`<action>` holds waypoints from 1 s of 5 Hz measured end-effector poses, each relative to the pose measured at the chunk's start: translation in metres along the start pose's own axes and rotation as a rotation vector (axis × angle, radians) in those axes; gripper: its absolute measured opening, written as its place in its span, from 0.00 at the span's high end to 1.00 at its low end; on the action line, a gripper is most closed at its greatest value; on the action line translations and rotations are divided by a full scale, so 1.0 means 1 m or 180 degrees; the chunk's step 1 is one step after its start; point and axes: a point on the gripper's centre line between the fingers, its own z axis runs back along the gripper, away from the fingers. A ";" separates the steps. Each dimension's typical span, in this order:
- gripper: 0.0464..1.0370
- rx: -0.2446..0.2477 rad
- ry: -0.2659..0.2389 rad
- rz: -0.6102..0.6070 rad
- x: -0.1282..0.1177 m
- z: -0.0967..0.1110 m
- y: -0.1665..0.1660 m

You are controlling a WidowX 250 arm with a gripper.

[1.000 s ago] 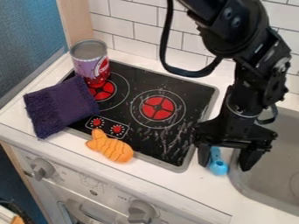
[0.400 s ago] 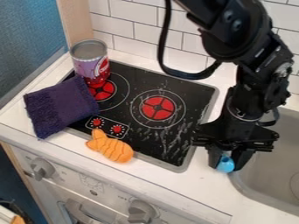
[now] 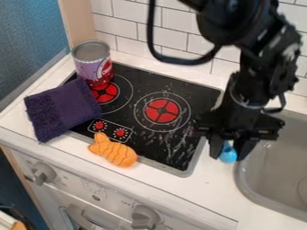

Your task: Move the blue spoon to the top middle of the stove

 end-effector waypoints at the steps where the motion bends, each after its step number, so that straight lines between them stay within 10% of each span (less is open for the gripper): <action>1: 0.63 -0.0078 -0.0027 0.0230 0.011 0.012 0.008; 5: 0.63 -0.0024 -0.0273 0.2163 0.089 0.009 0.075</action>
